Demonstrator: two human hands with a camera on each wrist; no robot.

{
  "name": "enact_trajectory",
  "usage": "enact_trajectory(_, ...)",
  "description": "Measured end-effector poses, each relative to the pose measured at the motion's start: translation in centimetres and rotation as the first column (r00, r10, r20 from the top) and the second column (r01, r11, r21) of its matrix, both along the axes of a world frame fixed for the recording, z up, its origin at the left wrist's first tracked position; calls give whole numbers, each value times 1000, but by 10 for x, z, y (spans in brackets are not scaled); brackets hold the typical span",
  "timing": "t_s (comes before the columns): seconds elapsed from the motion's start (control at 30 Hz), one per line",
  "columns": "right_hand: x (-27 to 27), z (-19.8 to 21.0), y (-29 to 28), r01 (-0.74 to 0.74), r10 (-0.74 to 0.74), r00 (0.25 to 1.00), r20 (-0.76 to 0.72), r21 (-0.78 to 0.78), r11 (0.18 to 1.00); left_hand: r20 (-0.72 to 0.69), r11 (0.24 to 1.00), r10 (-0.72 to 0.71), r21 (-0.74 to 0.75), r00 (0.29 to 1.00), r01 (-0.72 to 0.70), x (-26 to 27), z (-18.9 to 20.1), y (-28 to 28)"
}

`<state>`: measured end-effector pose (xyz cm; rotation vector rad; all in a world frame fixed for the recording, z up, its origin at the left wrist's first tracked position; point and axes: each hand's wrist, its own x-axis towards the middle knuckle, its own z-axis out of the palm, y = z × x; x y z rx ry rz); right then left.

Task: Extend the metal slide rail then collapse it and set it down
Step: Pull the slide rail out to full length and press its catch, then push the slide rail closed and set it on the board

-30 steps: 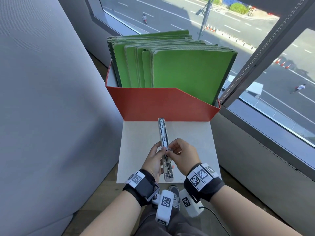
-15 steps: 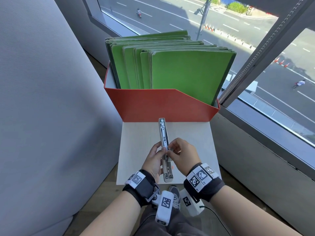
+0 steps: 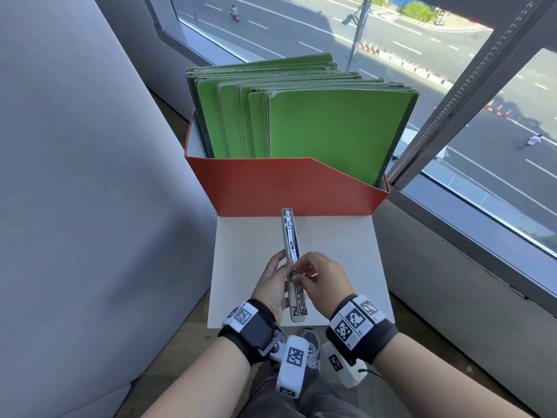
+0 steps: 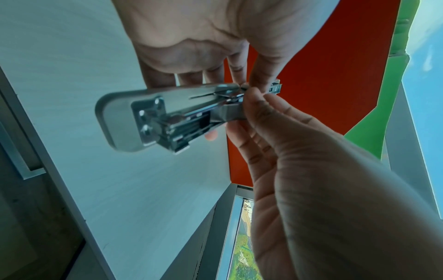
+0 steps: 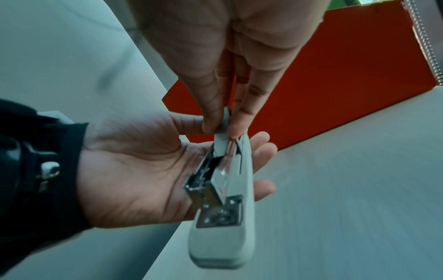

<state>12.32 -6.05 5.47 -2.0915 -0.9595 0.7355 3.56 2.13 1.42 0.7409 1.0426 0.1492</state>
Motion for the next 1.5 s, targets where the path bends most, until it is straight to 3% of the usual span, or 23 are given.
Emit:
enact_trajectory(0.47,-6,-21,-27,-167,164,985,59,52,985,72,999,20,-39,997,-17,-2,3,3)
enact_trajectory(0.67,-1,-17,-41,-337,336,901,275,-44,940,74,1000,10,-23,997,-9,-2,5,-1)
enact_trajectory(0.73,10,-6,-37,-309,310,931,192,-35,950,87,1000,14,-23,996,-12,-3,7,-1)
enact_trajectory(0.87,45,7,-2,-25,23,998,-62,-35,999,131,1000,-3,-29,991,7,-3,16,-5)
enact_trajectory(0.93,58,6,21,63,-76,974,-215,-70,996,148,999,-25,-25,989,29,-5,19,-11)
enact_trajectory(1.1,75,3,57,120,-122,864,-488,-35,992,156,998,-48,-42,987,55,-9,24,-22)
enact_trajectory(1.33,85,3,58,109,-90,827,-554,1,994,118,991,-40,-120,992,54,-20,16,-19)
enact_trajectory(1.5,85,12,54,71,-46,875,-481,34,997,94,991,-58,-114,994,69,-15,17,-21)
